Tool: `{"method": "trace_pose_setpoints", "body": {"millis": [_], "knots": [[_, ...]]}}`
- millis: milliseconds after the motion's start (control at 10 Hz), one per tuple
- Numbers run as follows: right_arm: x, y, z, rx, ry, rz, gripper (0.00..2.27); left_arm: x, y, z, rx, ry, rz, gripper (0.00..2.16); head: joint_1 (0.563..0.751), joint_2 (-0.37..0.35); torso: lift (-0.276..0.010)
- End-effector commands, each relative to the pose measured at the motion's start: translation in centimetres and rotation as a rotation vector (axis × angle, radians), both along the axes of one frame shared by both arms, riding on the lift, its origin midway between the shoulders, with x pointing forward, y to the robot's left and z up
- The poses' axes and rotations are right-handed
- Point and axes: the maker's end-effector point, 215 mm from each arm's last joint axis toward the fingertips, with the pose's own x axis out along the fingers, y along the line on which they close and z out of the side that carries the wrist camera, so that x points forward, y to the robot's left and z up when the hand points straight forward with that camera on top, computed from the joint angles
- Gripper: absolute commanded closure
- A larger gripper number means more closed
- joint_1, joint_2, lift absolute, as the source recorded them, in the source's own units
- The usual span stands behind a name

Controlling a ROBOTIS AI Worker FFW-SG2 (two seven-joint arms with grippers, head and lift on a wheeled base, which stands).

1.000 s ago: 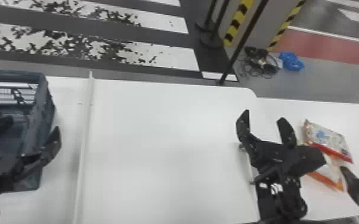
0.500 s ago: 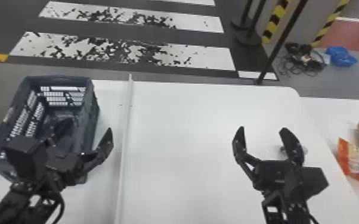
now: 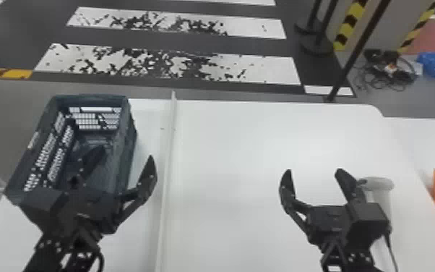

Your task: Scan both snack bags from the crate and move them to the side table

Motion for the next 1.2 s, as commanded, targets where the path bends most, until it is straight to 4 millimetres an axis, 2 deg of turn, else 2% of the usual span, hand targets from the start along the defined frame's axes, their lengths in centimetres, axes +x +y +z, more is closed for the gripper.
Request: {"method": "trace_pose_setpoints", "body": {"millis": [0,100,400,1100], "knots": [[-0.1,0.0,0.9,0.013,-0.026,-0.002,0.02,-0.7,0.1,0.4,0.004,-0.007,0.008,0.11,0.695,-0.065,-0.075],[-0.1,0.0,1.7,0.017,-0.051,-0.002,0.02,-1.0,0.3,0.8,0.006,-0.011,0.013,0.11,0.695,-0.064,-0.075],[-0.3,-1.7,1.7,0.029,-0.052,-0.031,0.02,-1.4,0.3,1.1,0.01,-0.013,0.016,0.12,0.695,-0.071,-0.075],[-0.3,-1.7,1.5,0.033,-0.048,-0.032,0.02,-1.3,0.4,0.9,0.012,-0.012,0.02,0.12,0.695,-0.087,-0.075]]}}
